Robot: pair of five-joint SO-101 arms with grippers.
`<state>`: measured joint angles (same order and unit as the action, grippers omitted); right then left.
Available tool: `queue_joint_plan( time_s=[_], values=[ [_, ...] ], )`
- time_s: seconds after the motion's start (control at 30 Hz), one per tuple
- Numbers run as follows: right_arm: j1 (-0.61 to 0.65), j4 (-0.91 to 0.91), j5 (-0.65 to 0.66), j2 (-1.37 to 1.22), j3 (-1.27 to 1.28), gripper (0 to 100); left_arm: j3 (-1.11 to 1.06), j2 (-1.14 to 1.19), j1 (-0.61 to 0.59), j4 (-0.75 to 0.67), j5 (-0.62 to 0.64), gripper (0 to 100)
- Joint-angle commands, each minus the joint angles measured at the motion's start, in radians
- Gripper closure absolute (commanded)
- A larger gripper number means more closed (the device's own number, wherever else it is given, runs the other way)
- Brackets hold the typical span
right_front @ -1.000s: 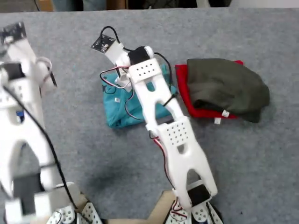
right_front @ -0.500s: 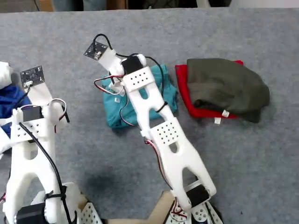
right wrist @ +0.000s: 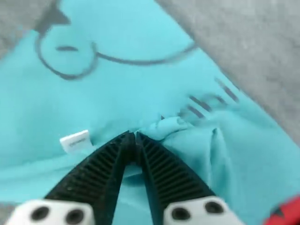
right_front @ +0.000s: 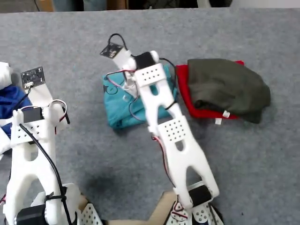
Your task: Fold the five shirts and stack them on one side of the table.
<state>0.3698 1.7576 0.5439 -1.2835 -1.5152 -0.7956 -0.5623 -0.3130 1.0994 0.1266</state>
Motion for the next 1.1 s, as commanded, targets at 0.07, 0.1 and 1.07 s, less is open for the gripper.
queue_joint_plan(
  time_s=[0.07,0.1,1.07],
  values=[
    [-0.061,0.011,0.000,0.272,0.219,98.4,0.002,-0.025,-0.039,-0.011,-0.008,97],
    [-0.066,0.011,0.000,0.321,0.289,98.4,0.002,-0.025,-0.064,-0.014,-0.008,97],
    [0.018,-0.416,-0.110,0.403,0.687,98.4,-0.013,-0.031,-0.088,-0.011,-0.008,97]
  ],
)
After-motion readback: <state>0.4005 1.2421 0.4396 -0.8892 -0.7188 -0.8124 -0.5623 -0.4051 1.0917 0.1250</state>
